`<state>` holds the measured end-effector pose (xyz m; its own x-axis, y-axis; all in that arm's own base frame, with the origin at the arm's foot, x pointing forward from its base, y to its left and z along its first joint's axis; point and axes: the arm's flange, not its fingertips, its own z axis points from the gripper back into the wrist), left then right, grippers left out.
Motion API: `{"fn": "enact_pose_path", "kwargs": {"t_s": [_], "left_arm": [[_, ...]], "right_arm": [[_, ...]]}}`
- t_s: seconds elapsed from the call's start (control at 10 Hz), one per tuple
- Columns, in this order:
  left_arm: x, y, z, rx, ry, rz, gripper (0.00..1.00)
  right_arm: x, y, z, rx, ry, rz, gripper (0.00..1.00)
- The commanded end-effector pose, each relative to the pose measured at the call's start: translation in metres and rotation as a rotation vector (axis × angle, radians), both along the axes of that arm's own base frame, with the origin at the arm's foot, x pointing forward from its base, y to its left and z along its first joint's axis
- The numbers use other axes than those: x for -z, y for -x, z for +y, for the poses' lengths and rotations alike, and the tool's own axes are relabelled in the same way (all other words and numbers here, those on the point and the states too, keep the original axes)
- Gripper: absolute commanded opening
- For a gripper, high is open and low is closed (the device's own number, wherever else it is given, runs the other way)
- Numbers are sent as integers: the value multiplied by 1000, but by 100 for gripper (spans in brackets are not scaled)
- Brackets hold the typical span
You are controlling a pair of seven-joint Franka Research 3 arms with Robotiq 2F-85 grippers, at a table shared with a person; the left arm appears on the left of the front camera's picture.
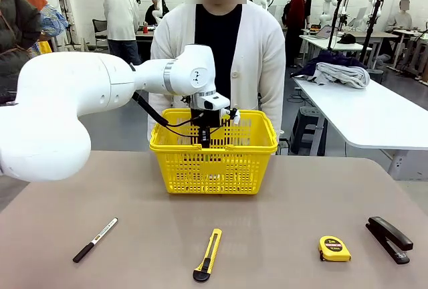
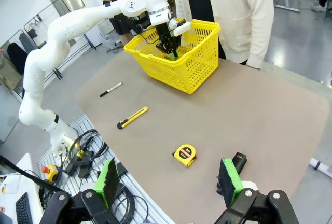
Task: Place the items the person wants into the basket.
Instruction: Pick up the item the person points to and place it in the Market Basket.
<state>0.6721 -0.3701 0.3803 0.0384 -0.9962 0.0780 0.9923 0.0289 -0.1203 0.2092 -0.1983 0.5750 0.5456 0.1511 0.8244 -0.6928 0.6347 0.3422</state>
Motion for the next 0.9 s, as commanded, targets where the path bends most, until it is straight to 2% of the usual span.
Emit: {"fn": "enact_pose_path", "kwargs": {"t_s": [0.0, 0.2, 0.3, 0.4, 0.8], "left_arm": [[-9, -20, -11, 4, -30, -5, 100], [-8, -18, -11, 6, -33, -3, 100], [-8, -18, -11, 5, -34, 0, 94], [-7, -17, -11, 4, -35, 2, 100], [-7, -16, -12, 1, -31, 5, 100]], "right_arm": [[-2, -1, 0, -8, -15, -22, 100], [-2, -1, 0, -8, -15, -22, 100], [-2, -1, 0, -8, -15, -22, 100], [-2, -1, 0, -8, -15, -22, 100], [-2, -1, 0, -8, -15, -22, 100]]}}
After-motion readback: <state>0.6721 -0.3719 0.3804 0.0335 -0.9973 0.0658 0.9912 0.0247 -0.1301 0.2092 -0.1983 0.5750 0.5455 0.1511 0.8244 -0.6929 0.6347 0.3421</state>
